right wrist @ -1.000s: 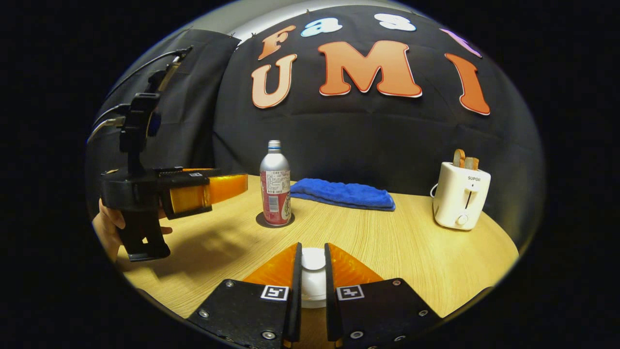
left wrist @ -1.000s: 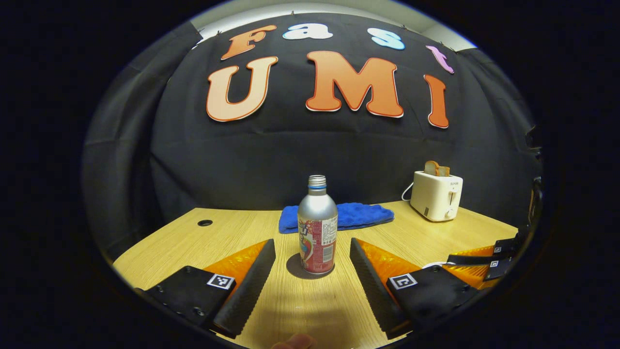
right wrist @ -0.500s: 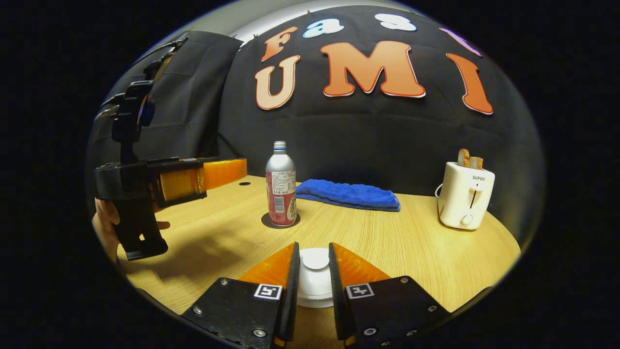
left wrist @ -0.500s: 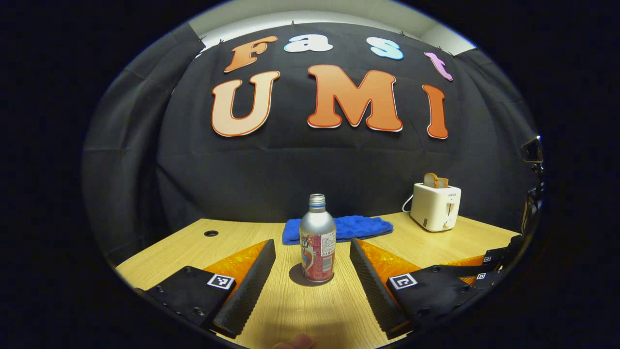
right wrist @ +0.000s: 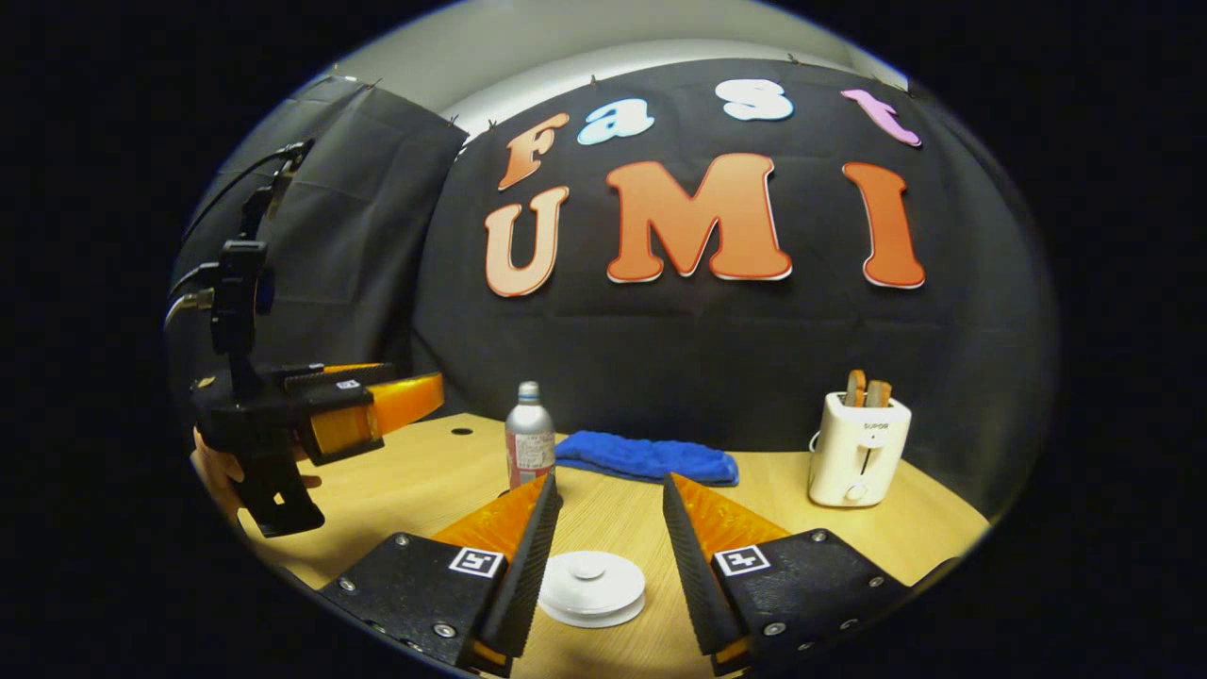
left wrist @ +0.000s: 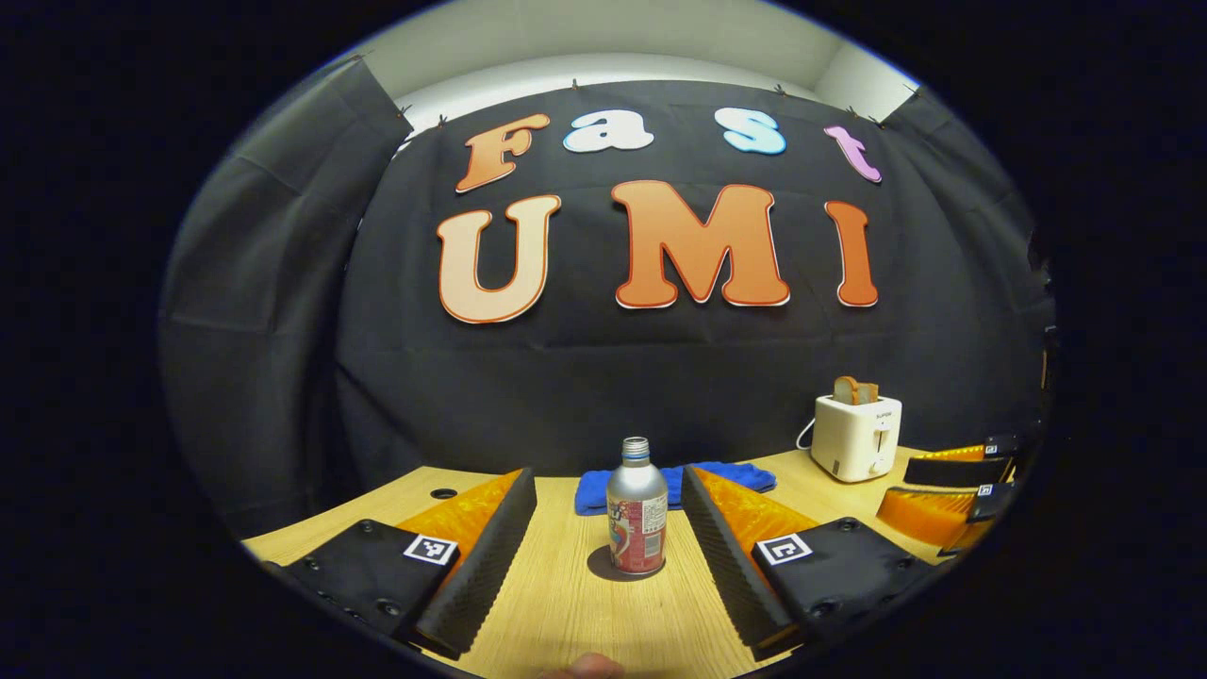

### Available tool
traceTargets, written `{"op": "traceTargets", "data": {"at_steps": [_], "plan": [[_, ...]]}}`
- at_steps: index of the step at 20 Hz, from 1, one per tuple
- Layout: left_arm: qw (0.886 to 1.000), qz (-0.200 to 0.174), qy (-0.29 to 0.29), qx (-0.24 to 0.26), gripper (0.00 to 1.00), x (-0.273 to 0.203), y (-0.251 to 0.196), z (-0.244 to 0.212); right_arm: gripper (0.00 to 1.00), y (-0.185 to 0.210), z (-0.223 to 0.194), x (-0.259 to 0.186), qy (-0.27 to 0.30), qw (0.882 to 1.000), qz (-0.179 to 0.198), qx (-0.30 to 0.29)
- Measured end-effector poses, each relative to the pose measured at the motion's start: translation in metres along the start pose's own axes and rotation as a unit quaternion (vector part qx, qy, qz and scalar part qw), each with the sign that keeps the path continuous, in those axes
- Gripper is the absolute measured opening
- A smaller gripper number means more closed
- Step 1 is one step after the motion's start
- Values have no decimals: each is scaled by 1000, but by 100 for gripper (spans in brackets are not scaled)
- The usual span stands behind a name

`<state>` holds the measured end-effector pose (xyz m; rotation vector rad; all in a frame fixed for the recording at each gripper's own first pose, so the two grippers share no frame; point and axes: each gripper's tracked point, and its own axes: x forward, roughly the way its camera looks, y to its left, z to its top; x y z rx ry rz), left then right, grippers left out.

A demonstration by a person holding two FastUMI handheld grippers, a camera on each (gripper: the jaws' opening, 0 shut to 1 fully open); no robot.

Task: Open the teacup lid with one hand, grasp the water bottle and pour water into the teacup with the other hand; after pouring, place the water bottle on the coaster and then close the teacup lid.

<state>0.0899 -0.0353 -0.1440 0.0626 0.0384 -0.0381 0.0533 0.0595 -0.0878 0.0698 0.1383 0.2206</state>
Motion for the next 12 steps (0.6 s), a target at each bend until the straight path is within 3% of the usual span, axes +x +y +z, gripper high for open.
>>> {"op": "traceTargets", "data": {"at_steps": [6, 12], "plan": [[1000, 9, -23, -2, 97, -19, 3, 19, 77, -52, 42, -24, -42, 996, -72, -18], [999, 21, -35, -17, 99, -35, 10, 18, 78, -77, 52, -45, -54, 991, -113, -41]]}}
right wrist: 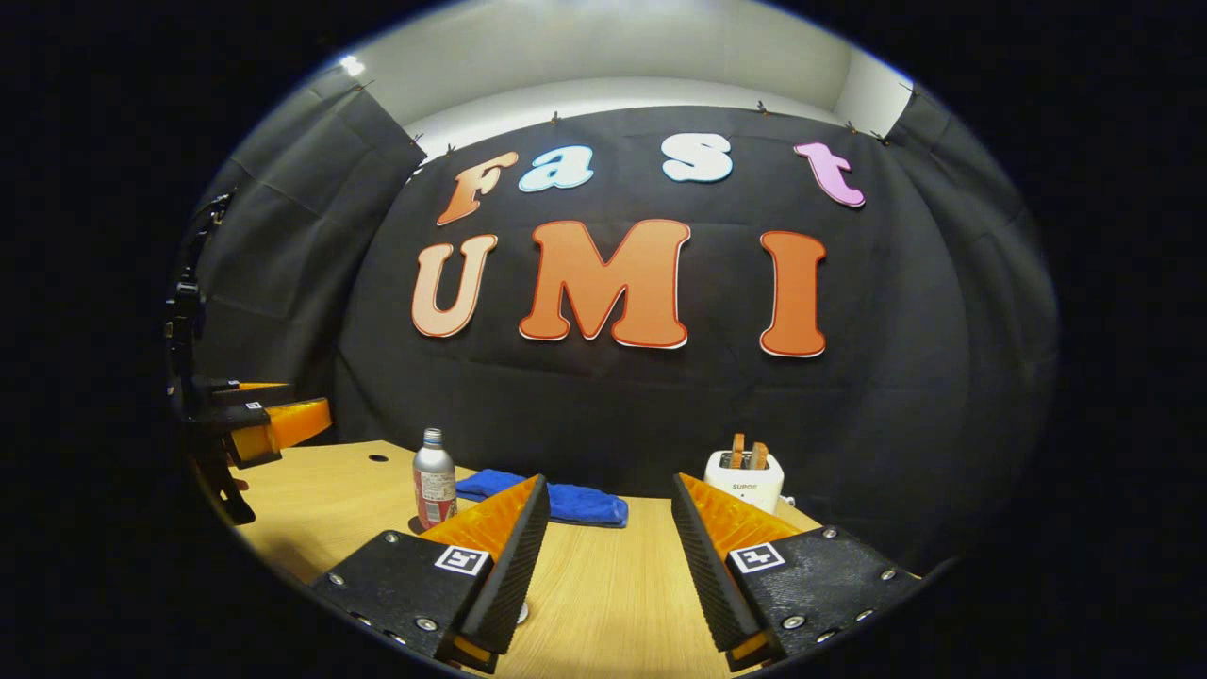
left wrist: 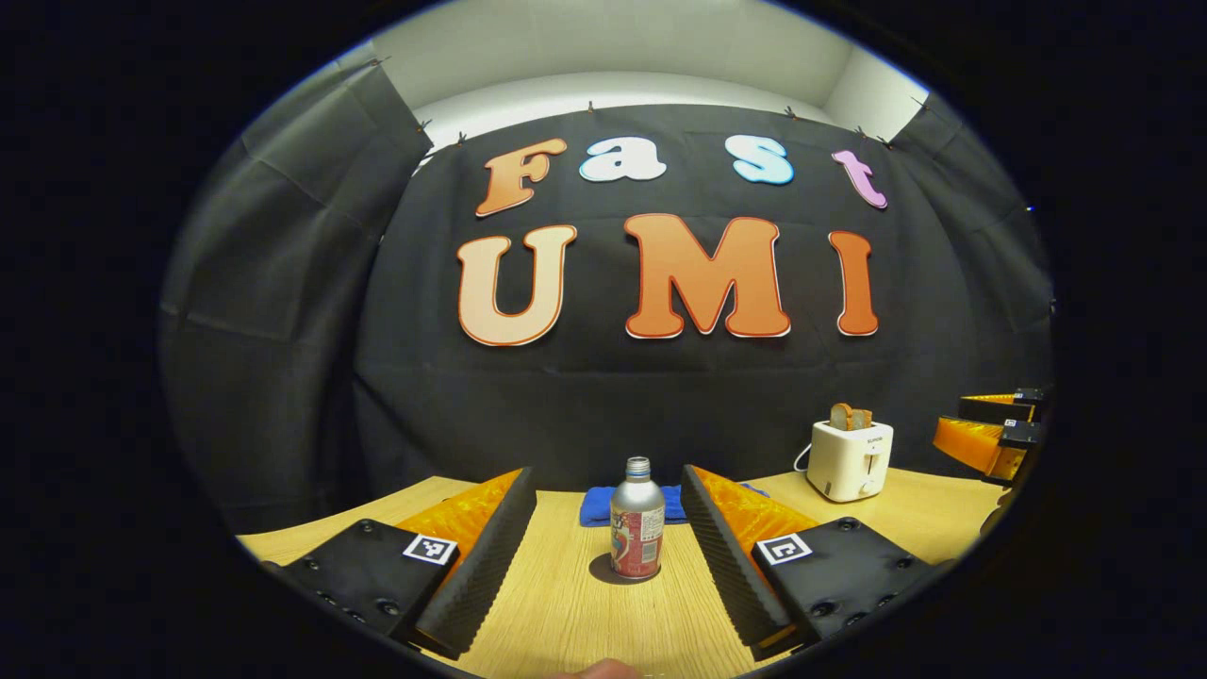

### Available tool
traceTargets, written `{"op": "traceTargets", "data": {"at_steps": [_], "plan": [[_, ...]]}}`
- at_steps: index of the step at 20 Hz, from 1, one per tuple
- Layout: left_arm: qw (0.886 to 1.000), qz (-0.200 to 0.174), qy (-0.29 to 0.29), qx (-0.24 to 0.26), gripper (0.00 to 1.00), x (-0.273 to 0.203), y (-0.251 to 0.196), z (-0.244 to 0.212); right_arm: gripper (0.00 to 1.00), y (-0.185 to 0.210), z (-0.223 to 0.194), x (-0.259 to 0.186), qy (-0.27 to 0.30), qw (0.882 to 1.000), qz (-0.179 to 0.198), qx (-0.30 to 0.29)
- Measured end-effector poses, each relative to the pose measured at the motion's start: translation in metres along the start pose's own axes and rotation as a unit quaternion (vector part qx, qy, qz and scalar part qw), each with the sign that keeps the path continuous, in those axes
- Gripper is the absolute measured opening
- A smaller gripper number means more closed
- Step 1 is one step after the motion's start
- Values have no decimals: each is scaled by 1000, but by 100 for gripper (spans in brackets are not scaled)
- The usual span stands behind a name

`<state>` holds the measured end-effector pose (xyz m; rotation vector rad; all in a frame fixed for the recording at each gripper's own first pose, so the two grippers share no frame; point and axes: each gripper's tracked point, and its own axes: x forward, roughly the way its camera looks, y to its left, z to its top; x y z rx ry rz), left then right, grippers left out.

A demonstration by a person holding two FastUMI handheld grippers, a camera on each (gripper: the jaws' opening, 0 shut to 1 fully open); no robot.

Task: Open the teacup lid with one hand, grasp the water bottle and pour water into the teacup with the other hand; after pouring, place the water bottle on the coaster and then close the teacup lid.

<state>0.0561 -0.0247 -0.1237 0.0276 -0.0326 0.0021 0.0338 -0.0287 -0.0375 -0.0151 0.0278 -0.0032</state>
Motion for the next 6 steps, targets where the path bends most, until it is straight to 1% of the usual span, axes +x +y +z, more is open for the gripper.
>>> {"op": "traceTargets", "data": {"at_steps": [2, 6], "plan": [[1000, 5, 2, 3, 100, -3, 4, -3, 78, -1, 2, -2, -5, 1000, -3, -1], [1000, 28, 1, 14, 100, -10, 15, -7, 78, 1, 6, -3, -12, 1000, -2, -1]]}}
